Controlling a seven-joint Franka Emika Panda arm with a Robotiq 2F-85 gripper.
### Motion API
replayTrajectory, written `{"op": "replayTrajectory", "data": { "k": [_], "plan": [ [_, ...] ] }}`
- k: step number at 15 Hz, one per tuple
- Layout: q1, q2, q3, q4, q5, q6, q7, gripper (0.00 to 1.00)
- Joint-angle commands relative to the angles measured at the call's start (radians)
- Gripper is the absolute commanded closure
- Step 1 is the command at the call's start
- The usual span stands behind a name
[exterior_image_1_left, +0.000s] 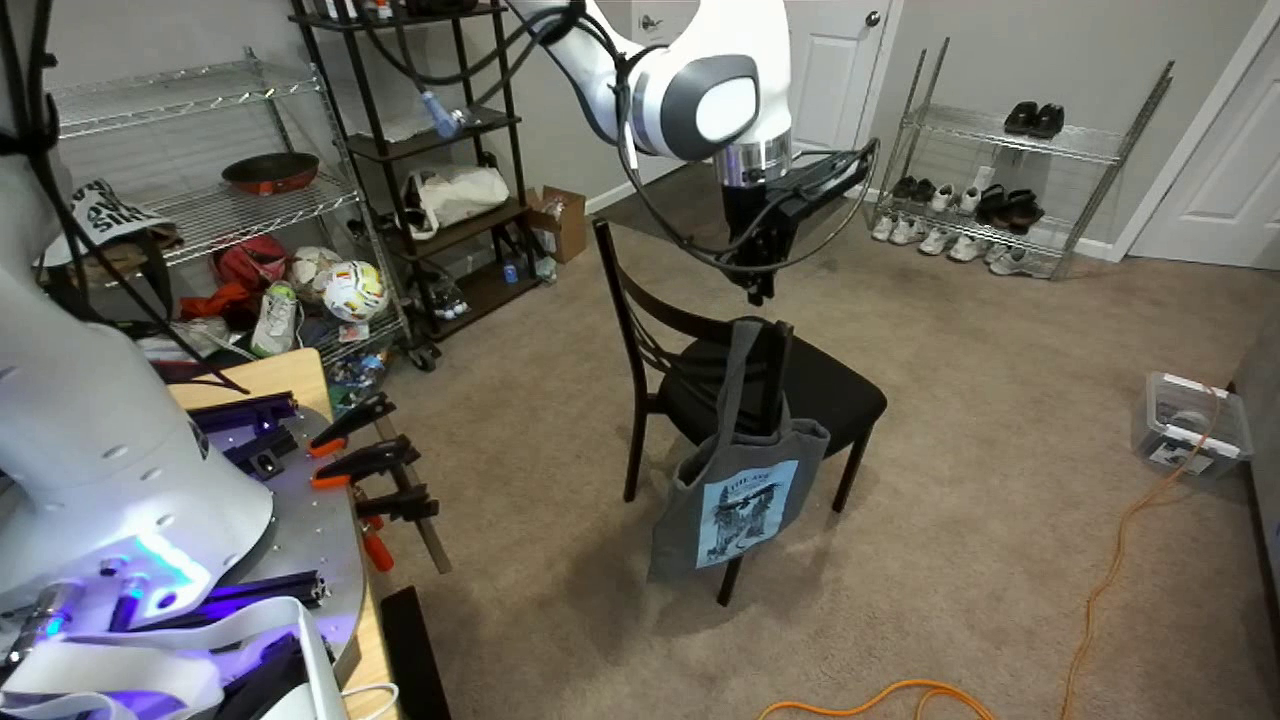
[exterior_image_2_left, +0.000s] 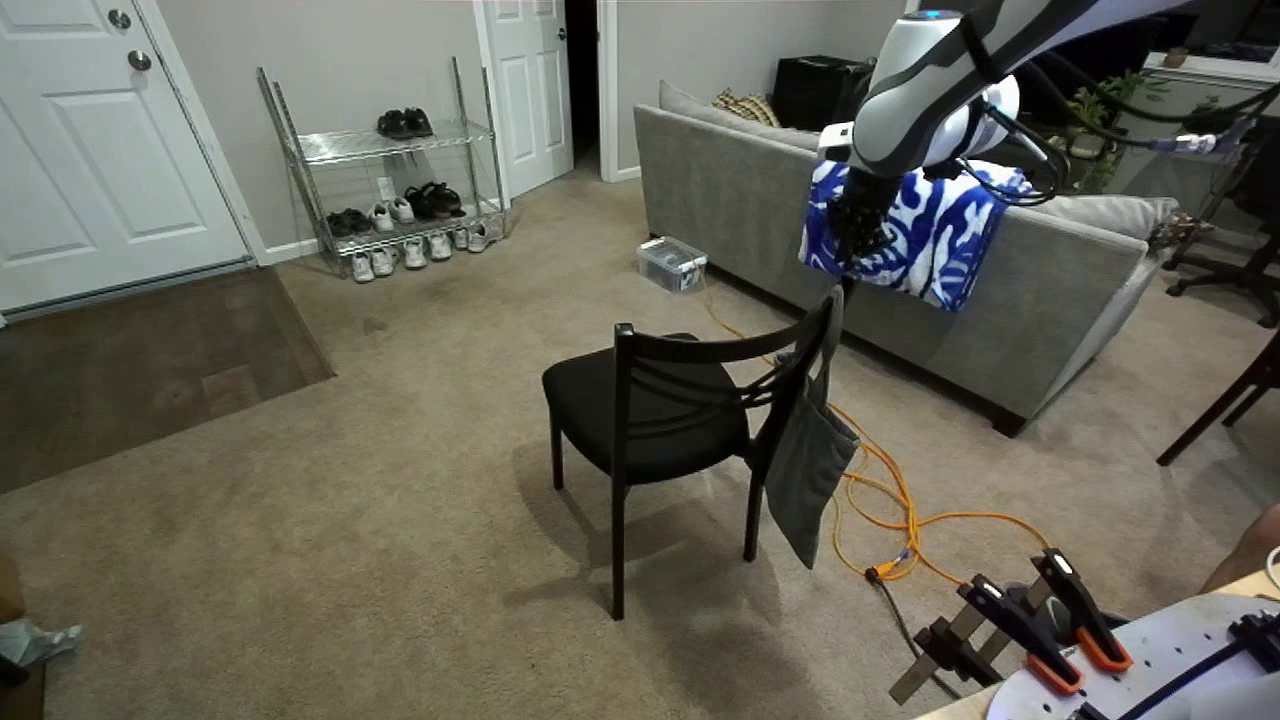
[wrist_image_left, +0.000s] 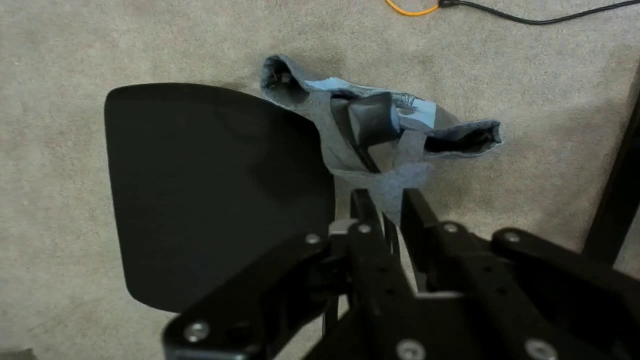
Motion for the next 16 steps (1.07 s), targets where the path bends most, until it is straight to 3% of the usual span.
{"op": "replayTrajectory", "data": {
  "k": [1,2,3,4,11,13,16],
  "plan": [
    [-0.009,-0.091,0.005,-0.064,0.020,-0.003,-0.013,0.95],
    [-0.007,-0.097,0.003,-0.064,0.021,-0.004,-0.011,0.95],
    [-0.006,-0.097,0.004,-0.061,0.024,-0.009,-0.011,0.61],
    [-0.005,-0.095,0.003,-0.058,0.024,-0.012,-0.010,0.52],
    [0.003,-0.006,0.010,-0.010,0.025,-0.060,-0.022,0.08],
    [0.001,0.024,0.015,0.002,0.027,-0.072,-0.026,0.00],
    [-0.001,0.061,0.018,0.020,0.026,-0.090,-0.025,0.00]
  ]
}}
